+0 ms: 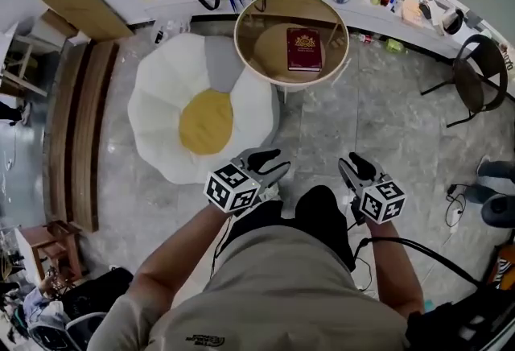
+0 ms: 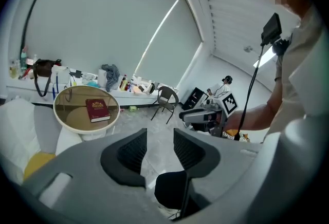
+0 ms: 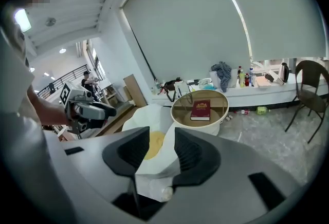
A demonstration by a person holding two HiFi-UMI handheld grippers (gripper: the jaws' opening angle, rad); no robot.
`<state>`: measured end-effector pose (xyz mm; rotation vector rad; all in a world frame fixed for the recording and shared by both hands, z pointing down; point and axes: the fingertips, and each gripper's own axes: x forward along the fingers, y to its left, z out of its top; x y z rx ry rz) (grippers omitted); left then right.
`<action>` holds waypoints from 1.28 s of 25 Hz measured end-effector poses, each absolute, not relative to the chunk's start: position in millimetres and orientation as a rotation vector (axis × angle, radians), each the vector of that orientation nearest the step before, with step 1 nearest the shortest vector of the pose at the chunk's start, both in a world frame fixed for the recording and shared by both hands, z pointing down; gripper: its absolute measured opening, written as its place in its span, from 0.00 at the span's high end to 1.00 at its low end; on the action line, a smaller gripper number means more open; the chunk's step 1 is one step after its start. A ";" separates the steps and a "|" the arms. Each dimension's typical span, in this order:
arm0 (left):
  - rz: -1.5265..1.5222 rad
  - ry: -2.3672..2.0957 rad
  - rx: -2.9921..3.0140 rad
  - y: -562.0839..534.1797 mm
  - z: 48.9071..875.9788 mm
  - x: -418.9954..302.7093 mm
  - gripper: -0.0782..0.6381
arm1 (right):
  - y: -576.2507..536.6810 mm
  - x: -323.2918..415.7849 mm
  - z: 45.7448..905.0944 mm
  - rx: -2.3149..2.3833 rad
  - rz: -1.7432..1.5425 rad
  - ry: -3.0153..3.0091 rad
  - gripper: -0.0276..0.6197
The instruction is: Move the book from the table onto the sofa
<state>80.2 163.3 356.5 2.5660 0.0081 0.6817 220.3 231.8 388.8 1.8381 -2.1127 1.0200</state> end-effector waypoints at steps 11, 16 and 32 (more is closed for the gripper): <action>0.692 -0.158 2.378 -3.4 461.7 158.4 0.61 | 39.6 311.5 508.0 1.756 1.234 -2.045 0.70; 0.778 -0.244 2.256 -74.5 537.2 206.8 0.57 | -54.4 372.4 584.8 1.723 1.343 -2.008 0.66; 0.807 -0.386 2.042 -227.0 750.7 312.5 0.55 | -199.8 453.0 778.6 1.700 1.670 -1.907 0.63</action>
